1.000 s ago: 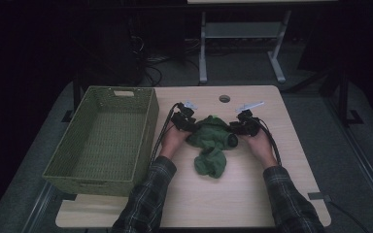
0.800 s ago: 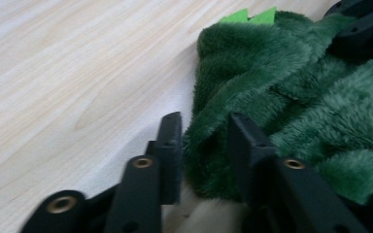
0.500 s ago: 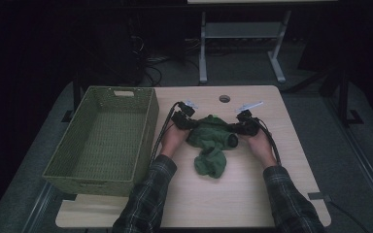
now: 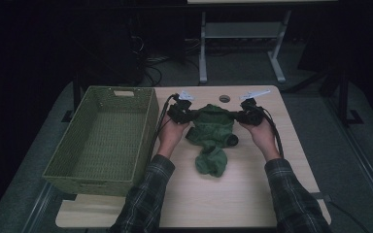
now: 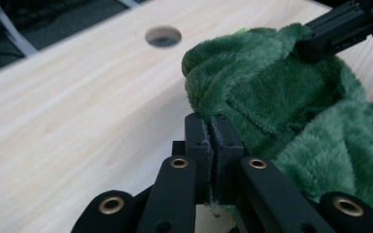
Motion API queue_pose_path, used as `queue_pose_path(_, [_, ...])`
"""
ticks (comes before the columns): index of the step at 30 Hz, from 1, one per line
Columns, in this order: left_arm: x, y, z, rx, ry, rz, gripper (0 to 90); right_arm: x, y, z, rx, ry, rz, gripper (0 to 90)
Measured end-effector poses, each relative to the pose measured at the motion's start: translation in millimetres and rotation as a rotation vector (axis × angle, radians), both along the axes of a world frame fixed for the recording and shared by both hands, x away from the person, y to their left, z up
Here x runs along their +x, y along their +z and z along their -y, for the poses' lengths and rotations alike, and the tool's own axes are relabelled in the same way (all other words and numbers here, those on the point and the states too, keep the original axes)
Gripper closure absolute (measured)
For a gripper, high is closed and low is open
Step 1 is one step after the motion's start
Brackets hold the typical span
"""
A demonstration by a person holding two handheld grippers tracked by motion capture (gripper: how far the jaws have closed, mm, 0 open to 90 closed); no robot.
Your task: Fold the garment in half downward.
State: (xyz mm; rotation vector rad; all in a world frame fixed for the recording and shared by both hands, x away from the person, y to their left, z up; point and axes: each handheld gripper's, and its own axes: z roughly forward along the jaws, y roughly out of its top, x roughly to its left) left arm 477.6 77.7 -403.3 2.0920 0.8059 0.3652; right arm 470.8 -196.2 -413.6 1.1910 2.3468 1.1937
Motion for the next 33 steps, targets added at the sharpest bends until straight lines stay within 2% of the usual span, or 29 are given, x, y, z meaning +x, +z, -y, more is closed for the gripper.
queue_pose_path(1, [-1.3,3.9,-0.4,-0.016,0.006,0.011,87.7,-0.7,2.2,0.0,0.009,-0.001,0.01,88.1])
queue_pose_path(3, [-4.1,11.5,-1.4,-0.02,0.013,0.036,87.7,0.2,7.2,-0.3,0.015,0.002,0.005,88.1])
queue_pose_path(5, [-8.1,16.4,-1.6,-0.02,0.013,0.05,87.6,-1.2,13.0,-1.2,0.025,0.003,0.019,88.0])
queue_pose_path(9, [-19.6,19.0,-4.5,-0.024,0.007,0.067,87.4,-8.1,19.5,-3.1,0.035,0.026,0.043,87.9])
queue_pose_path(13, [-35.6,19.9,-9.1,-0.065,0.002,0.085,87.3,-21.9,21.2,-1.6,0.065,0.052,0.06,87.9])
queue_pose_path(16, [-48.7,21.0,-10.7,-0.073,-0.013,0.101,87.1,-31.8,21.4,1.1,0.076,0.059,0.076,87.8])
queue_pose_path(18, [-57.4,20.7,-10.7,-0.082,-0.024,0.108,87.1,-36.8,21.5,3.7,0.085,0.069,0.073,87.6])
queue_pose_path(20, [-66.1,19.9,-10.5,-0.084,-0.035,0.119,87.0,-43.1,21.8,5.1,0.103,0.073,0.088,87.6])
queue_pose_path(24, [-81.9,17.7,-11.1,-0.113,-0.055,0.125,87.0,-54.4,19.8,6.3,0.108,0.102,0.085,87.6])
queue_pose_path(26, [-88.5,16.3,-12.0,-0.115,-0.064,0.133,86.9,-61.5,18.1,6.9,0.107,0.109,0.094,87.6])
queue_pose_path(28, [-95.1,13.8,-13.6,-0.118,-0.072,0.138,86.9,-67.2,16.4,7.3,0.114,0.121,0.085,87.6])
queue_pose_path(30, [-103.1,9.6,-15.9,-0.134,-0.084,0.134,86.9,-75.3,15.0,6.7,0.12,0.128,0.105,87.6])
queue_pose_path(31, [-106.9,7.1,-16.8,-0.139,-0.089,0.131,86.9,-78.3,13.8,6.5,0.116,0.141,0.091,87.5])
queue_pose_path(33, [-114.6,3.2,-18.8,-0.131,-0.103,0.136,86.9,-86.2,11.2,5.6,0.112,0.151,0.103,87.6])
